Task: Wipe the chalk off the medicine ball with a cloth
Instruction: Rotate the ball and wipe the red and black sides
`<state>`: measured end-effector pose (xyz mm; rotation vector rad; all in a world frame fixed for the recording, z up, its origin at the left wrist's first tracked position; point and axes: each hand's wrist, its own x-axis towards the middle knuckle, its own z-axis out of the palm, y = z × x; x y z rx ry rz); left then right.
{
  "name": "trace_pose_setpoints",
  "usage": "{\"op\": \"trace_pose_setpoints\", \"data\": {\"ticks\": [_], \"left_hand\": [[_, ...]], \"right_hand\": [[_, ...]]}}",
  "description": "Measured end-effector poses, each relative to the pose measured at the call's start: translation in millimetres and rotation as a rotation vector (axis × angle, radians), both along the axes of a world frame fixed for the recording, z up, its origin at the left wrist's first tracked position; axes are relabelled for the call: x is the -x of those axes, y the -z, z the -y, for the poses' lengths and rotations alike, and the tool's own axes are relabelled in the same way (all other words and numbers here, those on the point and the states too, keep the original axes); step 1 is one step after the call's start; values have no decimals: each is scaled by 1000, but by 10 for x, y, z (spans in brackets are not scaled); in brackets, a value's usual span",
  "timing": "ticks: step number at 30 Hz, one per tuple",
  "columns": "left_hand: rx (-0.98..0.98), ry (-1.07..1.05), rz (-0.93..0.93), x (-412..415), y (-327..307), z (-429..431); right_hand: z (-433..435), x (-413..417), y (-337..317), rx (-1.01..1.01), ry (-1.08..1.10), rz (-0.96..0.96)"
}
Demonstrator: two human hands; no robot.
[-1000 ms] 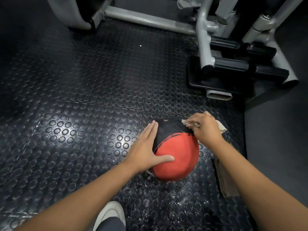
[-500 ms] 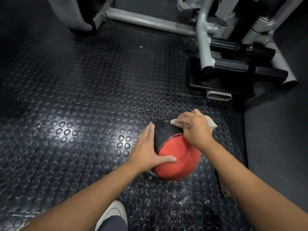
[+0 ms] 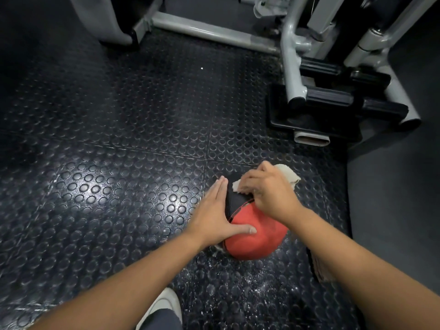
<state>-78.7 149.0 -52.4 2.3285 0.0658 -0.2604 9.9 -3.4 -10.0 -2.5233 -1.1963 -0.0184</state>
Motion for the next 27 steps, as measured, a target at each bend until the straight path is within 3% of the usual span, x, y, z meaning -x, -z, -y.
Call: {"op": "trace_pose_setpoints", "data": {"ticks": [5, 10, 17, 21, 24, 27], "left_hand": [[10, 14, 8, -39, -29, 58], [9, -3, -29, -2, -4, -1], [32, -28, -88, -19, -50, -25], [35, -68, -111, -9, -23, -95], [54, -109, -104, -6, 14, -135], [88, -137, -84, -9, 18, -121]], "right_hand": [[217, -336, 105, -25, 318, 24], [81, 202, 29, -104, 131, -16], [687, -95, 347, -153, 701, -213], [351, 307, 219, -308, 580, -99], [185, 493, 174, -301, 425, -48], [286, 390, 247, -307, 487, -43]]}}
